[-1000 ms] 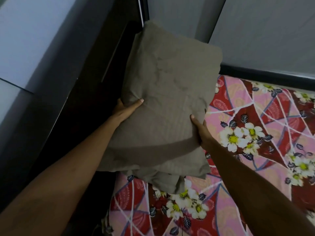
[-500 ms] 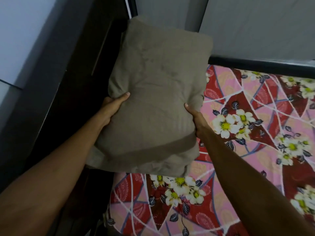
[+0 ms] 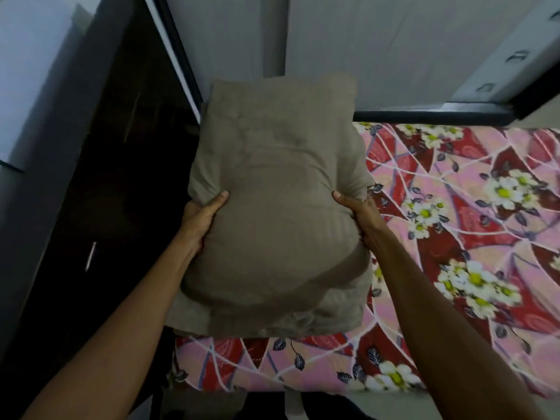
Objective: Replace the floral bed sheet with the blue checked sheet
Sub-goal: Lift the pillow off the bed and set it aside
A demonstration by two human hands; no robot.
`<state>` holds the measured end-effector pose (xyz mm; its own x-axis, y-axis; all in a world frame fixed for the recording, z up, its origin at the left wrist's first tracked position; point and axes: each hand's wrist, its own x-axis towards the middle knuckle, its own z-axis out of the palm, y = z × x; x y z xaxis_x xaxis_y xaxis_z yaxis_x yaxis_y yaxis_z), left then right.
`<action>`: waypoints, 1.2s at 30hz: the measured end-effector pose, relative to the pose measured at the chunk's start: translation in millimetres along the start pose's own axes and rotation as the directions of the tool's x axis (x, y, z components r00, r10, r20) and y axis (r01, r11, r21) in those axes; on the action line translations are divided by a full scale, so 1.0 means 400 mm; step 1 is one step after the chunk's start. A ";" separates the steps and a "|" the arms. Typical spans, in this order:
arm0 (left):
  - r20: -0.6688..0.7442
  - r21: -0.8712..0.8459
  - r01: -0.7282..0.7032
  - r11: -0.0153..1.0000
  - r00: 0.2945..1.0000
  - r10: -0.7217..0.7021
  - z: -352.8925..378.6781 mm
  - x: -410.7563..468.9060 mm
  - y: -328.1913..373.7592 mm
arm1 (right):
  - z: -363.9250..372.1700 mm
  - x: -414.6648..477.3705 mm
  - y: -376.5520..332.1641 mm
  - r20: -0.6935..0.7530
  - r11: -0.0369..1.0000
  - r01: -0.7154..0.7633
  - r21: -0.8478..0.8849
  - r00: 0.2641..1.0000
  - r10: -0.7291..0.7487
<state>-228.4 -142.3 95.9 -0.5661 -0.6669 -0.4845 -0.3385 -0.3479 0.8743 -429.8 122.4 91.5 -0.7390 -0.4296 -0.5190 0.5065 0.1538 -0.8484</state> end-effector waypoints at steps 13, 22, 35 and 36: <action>0.080 -0.028 -0.211 0.977 0.974 0.213 0.628 -0.353 -0.095 | -0.719 -0.268 -0.024 -0.095 0.970 0.207 0.129 0.976 -0.195; 0.219 -0.167 -0.107 0.980 0.965 0.143 1.170 -0.614 -0.258 | -1.347 -0.426 -0.067 -0.156 0.959 0.250 0.136 0.961 -0.229; 0.302 -0.171 -0.087 0.981 0.943 0.137 1.790 -0.746 -0.344 | -1.965 -0.500 -0.119 -0.298 0.955 0.268 0.123 0.928 -0.222; 0.305 -0.182 -0.088 0.979 0.942 0.141 1.840 -0.746 -0.352 | -2.010 -0.488 -0.127 -0.300 0.955 0.268 0.124 0.928 -0.222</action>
<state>-565.1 590.7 96.0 -0.8102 -0.4763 -0.3417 -0.1451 -0.4018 0.9041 -668.4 913.7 152.4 -0.9312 -0.1654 -0.3247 0.3406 -0.0782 -0.9369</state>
